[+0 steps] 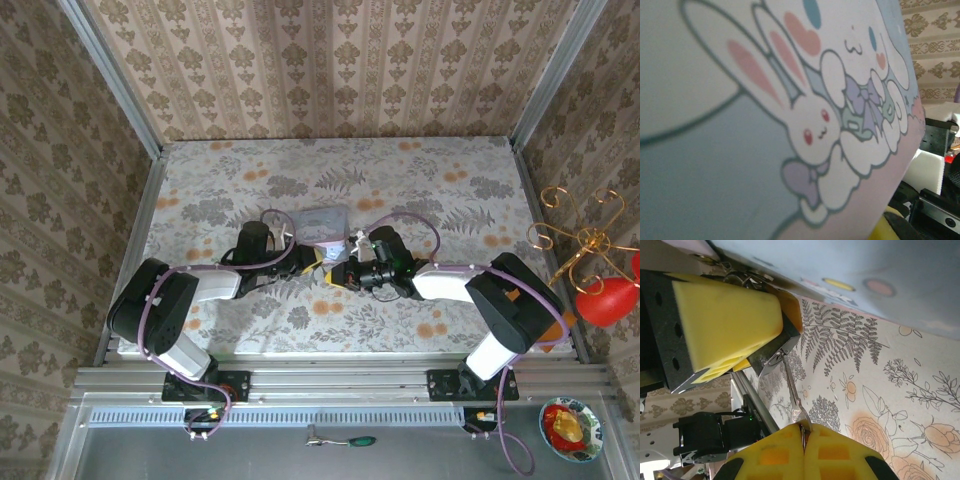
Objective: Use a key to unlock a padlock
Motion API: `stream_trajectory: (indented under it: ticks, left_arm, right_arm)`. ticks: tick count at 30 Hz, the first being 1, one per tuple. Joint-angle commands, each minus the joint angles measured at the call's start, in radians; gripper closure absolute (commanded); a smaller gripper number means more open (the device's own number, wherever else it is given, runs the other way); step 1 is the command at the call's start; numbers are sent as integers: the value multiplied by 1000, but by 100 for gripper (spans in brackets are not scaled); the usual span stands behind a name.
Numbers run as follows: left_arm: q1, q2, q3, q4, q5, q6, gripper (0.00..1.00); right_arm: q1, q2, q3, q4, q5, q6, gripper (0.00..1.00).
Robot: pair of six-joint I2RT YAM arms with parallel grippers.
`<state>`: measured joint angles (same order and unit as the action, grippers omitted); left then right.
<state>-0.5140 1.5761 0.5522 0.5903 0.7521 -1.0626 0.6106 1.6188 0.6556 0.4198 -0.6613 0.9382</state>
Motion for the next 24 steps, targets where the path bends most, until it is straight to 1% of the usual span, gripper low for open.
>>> stream_trajectory:
  ticks: [1, 10, 24]
  left_arm:
    - [3, 8, -1, 107, 70, -29, 91]
    - [3, 21, -11, 130, 80, -35, 92]
    - [17, 29, -18, 116, 85, -13, 92]
  right_arm:
    - [5, 24, 29, 12, -46, 9, 100]
    - [2, 22, 25, 40, -42, 25, 100]
    - [-15, -8, -1, 60, -49, 31, 100]
